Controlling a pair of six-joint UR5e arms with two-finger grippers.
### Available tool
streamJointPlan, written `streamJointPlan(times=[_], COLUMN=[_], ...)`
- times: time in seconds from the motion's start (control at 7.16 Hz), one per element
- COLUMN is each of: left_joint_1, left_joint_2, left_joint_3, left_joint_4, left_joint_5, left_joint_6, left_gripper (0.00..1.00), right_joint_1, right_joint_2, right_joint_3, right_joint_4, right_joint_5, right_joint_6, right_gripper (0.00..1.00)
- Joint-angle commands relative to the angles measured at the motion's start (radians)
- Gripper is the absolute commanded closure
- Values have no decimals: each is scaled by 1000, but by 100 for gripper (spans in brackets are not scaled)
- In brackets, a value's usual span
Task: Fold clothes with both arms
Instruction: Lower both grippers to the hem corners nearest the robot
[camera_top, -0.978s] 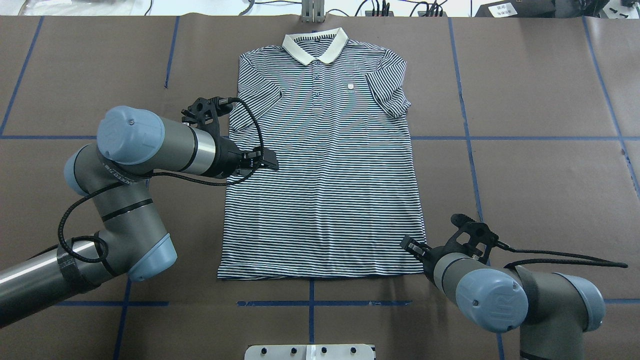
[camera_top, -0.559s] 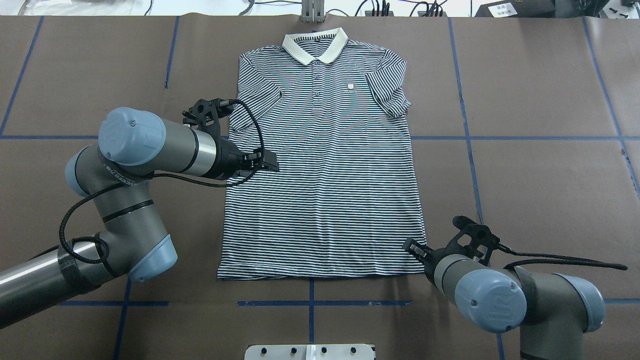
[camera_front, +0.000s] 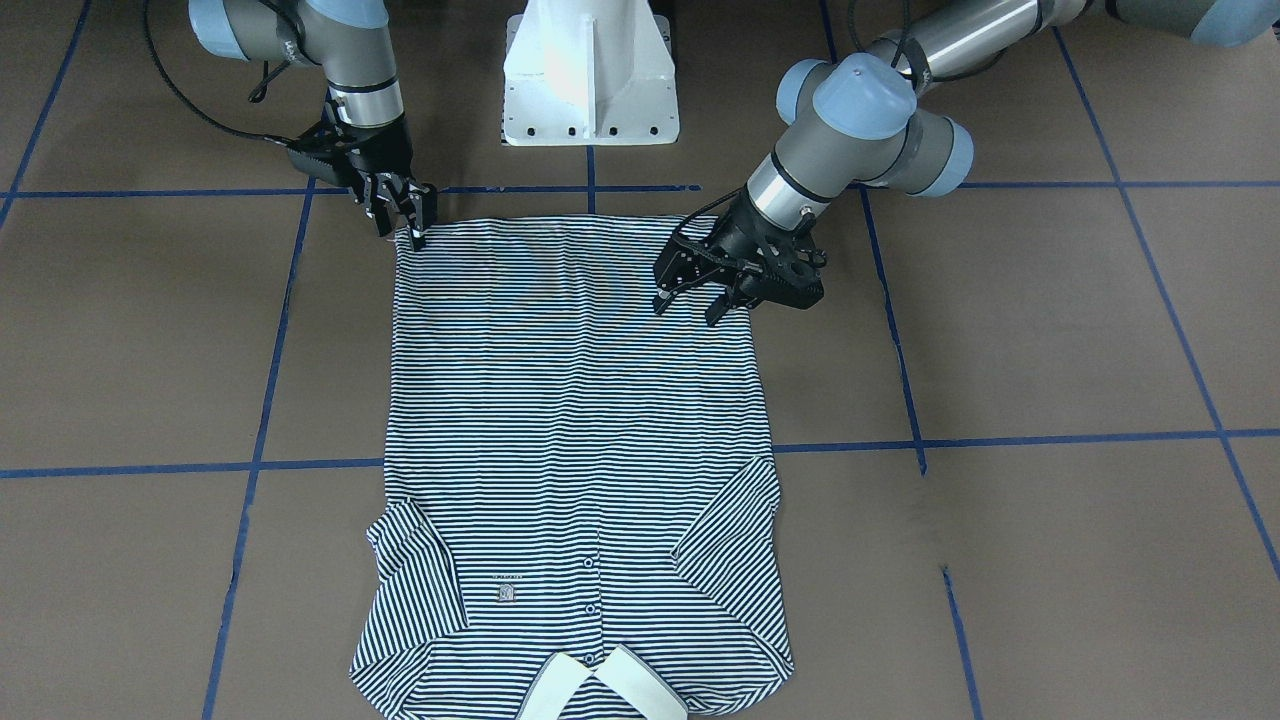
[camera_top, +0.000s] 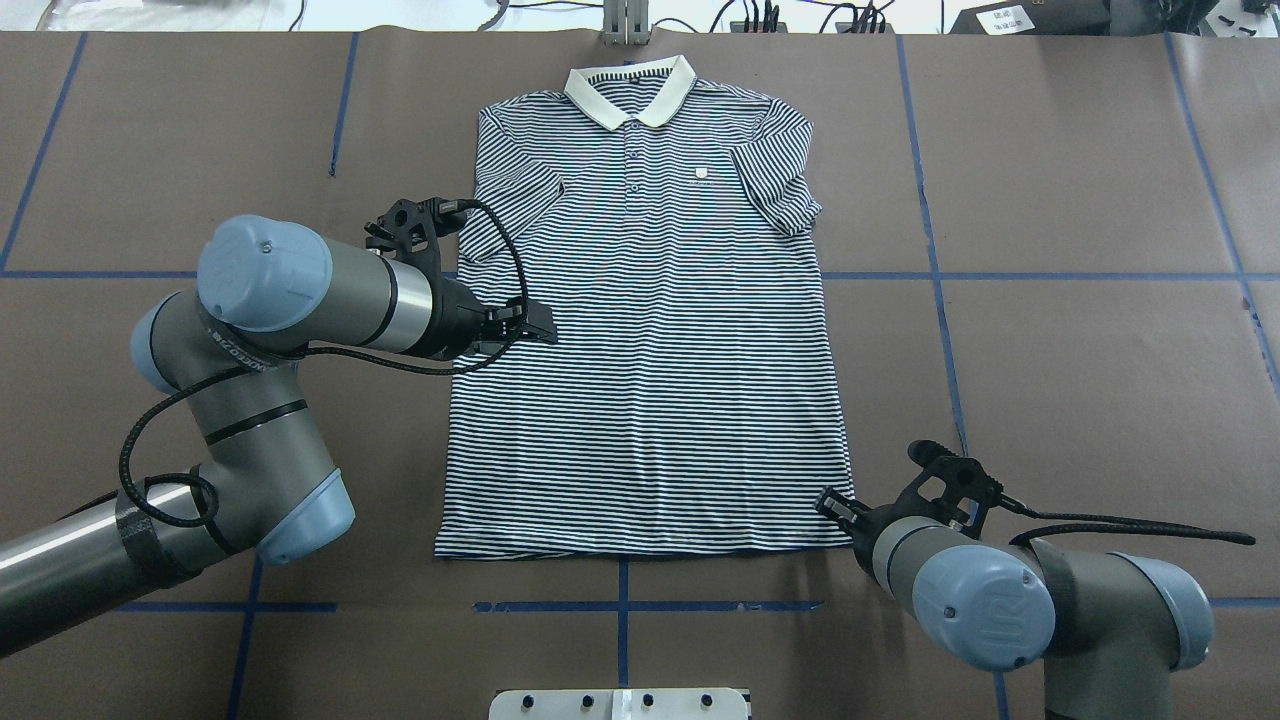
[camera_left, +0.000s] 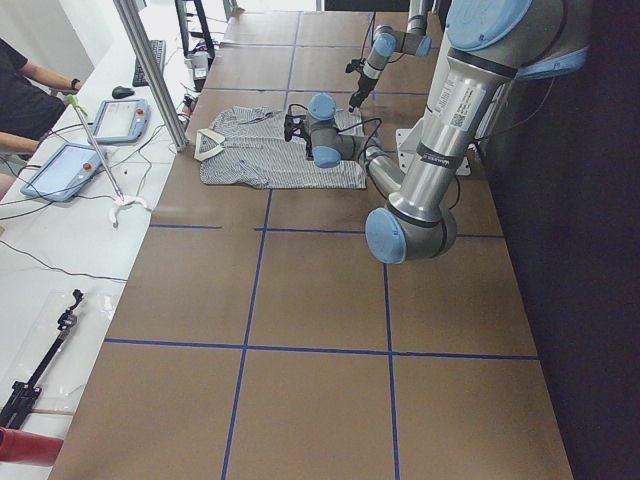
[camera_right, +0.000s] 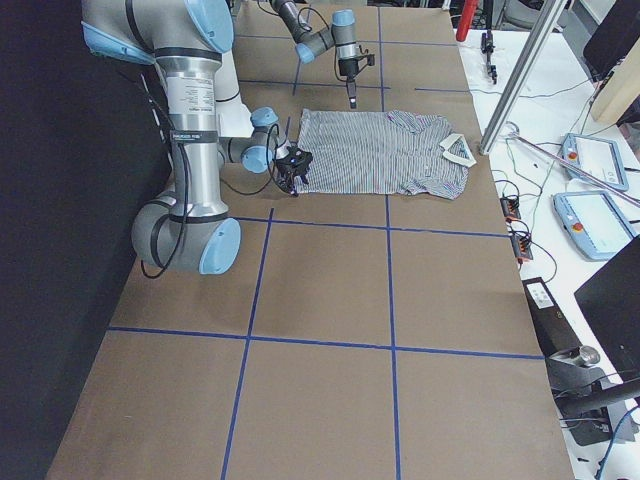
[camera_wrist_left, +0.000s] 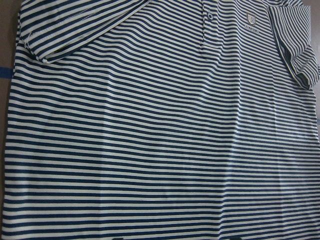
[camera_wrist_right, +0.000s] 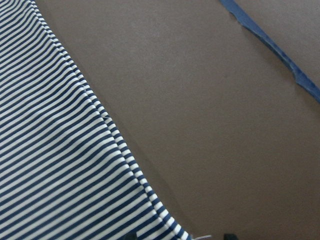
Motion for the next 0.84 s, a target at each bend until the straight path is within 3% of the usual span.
streamJointPlan(times=[0.0, 0.14, 0.28, 0.42, 0.7], left_joint_1=[0, 0, 0, 0, 0], left_joint_2=[0, -1, -3, -3, -3], left_joint_3=[0, 0, -1, -1, -3], left_joint_4=[-2, -2, -2, 0, -2], left_joint_5=[0, 0, 0, 0, 0], left_joint_6=[0, 0, -2, -2, -2], left_gripper=[23, 23, 23, 23, 23], right_joint_1=[-8, -12, -18, -22, -30], right_joint_2=[-9, -12, -12, -14, -12], right_joint_3=[2, 2, 2, 3, 12], right_joint_4=[0, 0, 0, 0, 0], right_joint_5=[0, 0, 0, 0, 0], right_joint_6=[0, 2, 17, 29, 29], right_gripper=[35, 43, 65, 96, 100])
